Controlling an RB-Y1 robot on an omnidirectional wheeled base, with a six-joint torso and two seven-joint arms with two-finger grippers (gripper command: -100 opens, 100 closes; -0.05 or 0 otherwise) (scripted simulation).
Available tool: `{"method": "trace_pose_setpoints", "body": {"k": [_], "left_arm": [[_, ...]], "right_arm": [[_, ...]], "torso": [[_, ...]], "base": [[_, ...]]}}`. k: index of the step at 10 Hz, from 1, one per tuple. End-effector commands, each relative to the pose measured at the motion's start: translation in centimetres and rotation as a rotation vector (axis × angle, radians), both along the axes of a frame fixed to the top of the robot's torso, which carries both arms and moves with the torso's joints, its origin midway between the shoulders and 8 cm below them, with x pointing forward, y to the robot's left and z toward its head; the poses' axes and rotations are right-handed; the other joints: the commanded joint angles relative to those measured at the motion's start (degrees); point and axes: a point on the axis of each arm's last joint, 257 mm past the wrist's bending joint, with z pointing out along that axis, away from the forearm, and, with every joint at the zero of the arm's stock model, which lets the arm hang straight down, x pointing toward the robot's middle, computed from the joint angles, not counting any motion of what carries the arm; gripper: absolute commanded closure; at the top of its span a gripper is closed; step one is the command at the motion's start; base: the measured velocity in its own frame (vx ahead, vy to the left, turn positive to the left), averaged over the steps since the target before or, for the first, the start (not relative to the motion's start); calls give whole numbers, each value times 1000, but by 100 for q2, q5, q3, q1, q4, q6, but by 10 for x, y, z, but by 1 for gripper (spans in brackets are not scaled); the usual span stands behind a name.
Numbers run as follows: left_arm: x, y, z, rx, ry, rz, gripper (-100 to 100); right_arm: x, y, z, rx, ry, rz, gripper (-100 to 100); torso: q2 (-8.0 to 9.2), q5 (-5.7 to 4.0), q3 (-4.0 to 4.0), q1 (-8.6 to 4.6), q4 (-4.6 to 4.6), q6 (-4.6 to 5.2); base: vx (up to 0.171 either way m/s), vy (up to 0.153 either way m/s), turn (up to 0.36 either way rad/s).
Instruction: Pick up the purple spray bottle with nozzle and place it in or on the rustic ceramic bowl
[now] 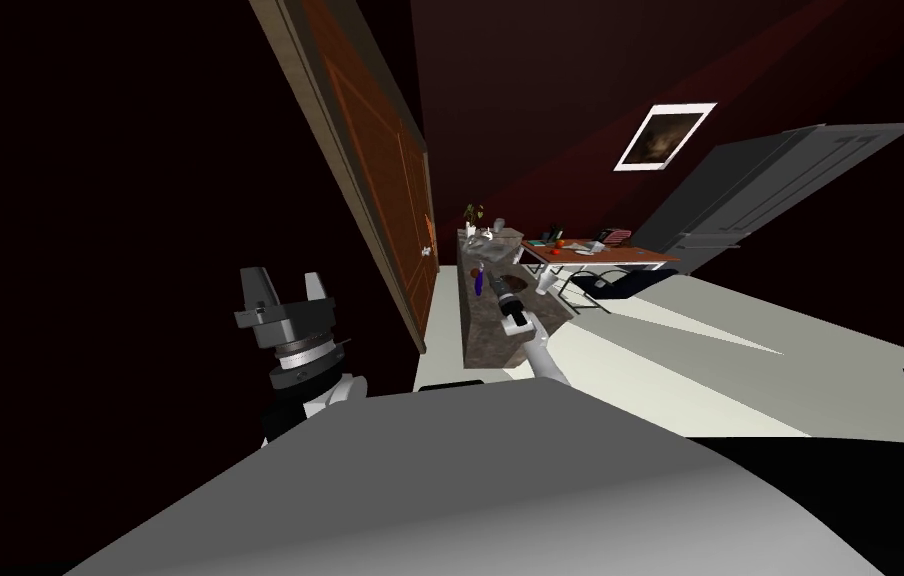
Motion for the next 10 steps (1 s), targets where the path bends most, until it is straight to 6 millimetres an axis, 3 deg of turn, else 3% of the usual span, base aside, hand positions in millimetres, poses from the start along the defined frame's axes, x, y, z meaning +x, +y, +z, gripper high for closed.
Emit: {"method": "trace_pose_setpoints", "body": {"k": [1, 3, 4, 10], "left_arm": [[0, 0, 0, 0, 0, 0, 0], [0, 0, 0, 0, 0, 0, 0], [0, 0, 0, 0, 0, 0, 0], [0, 0, 0, 0, 0, 0, 0]], "right_arm": [[12, -1, -7, -54, 29, -13, -100], [23, -1, -9, -100, 49, -24, -100], [24, -4, -23, -100, 75, -27, -100], [53, -11, -47, -240, 172, -63, -100]], "torso": [[0, 0, 0, 0, 0, 0], [-2, 0, -1, -2, 0, 0], [-4, 0, -2, 1, 0, -1], [-4, 0, -2, 0, 0, -1]], "base": [[-19, 24, 22], [-10, 25, 16], [-9, 26, 16], [-11, 25, 18]]}}
